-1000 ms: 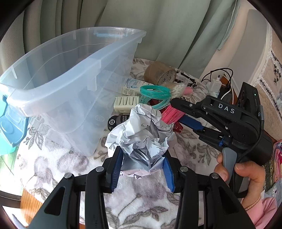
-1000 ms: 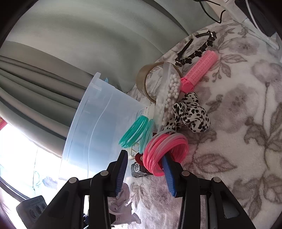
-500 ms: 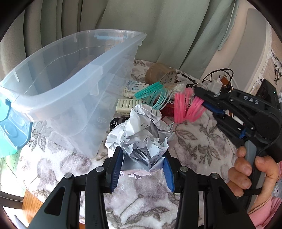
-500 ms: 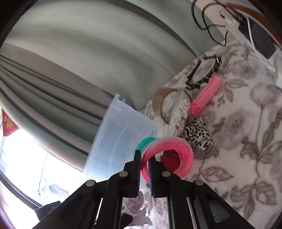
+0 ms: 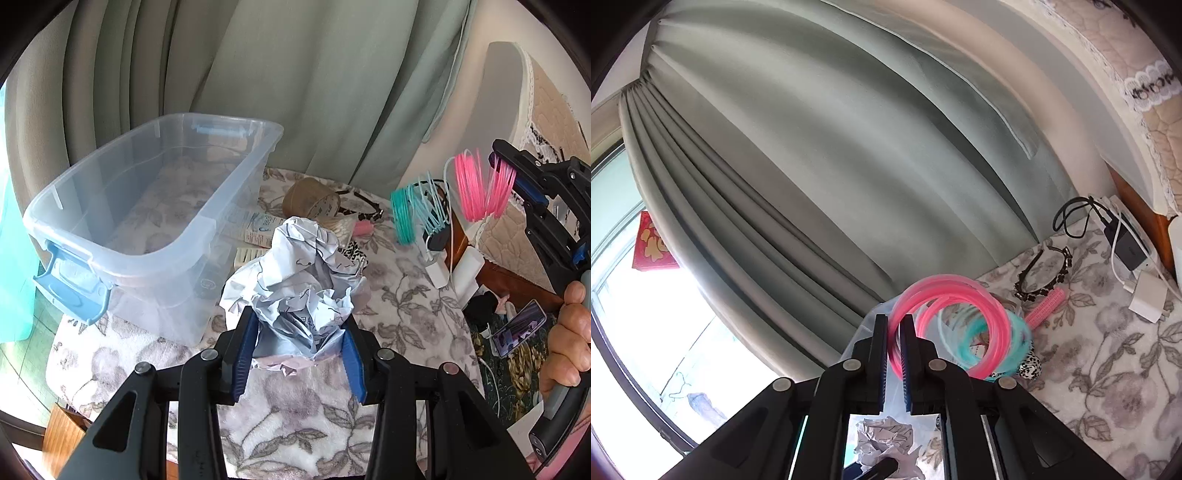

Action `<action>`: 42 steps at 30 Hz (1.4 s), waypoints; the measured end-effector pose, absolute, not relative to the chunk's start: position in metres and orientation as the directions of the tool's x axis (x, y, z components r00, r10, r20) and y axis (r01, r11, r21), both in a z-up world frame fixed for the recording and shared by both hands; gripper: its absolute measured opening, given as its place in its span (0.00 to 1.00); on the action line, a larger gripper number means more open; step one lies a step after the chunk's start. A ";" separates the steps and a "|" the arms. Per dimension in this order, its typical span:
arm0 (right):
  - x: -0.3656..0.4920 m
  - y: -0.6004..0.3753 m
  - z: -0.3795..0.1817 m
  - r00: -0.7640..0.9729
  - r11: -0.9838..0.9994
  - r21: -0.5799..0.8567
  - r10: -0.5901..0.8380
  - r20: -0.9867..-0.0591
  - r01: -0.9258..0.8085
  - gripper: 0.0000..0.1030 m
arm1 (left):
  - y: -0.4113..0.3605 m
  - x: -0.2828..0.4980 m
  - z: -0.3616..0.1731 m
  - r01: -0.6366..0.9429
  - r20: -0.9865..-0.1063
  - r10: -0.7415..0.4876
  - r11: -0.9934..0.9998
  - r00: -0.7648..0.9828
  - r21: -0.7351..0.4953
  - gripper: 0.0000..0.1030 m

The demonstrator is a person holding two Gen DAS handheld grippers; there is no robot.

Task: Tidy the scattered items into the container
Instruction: 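Carry paper and rings over the clear box and open both tools to drop them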

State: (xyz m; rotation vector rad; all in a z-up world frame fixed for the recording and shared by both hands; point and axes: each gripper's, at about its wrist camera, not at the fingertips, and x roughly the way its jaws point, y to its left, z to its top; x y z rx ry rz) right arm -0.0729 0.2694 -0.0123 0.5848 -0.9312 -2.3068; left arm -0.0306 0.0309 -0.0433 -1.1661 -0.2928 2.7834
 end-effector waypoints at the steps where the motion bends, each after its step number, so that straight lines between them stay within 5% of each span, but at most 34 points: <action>1: -0.073 0.265 -0.008 -0.734 -0.585 0.728 -0.658 -0.167 0.358 0.07 | 0.030 -0.028 -0.039 -0.032 -0.685 0.183 -0.973 -0.705 -0.227 0.43; 21: -0.057 0.166 0.045 -0.639 -0.586 0.600 -0.753 -0.155 0.545 0.07 | -0.051 -0.009 0.029 0.066 -0.518 0.102 -0.953 -0.849 -0.296 0.44; 42: -0.079 0.055 0.030 -0.474 -0.561 0.558 -0.824 -0.310 0.612 0.07 | -0.144 -0.047 0.009 0.237 -0.529 0.006 -0.890 -0.848 -0.390 0.44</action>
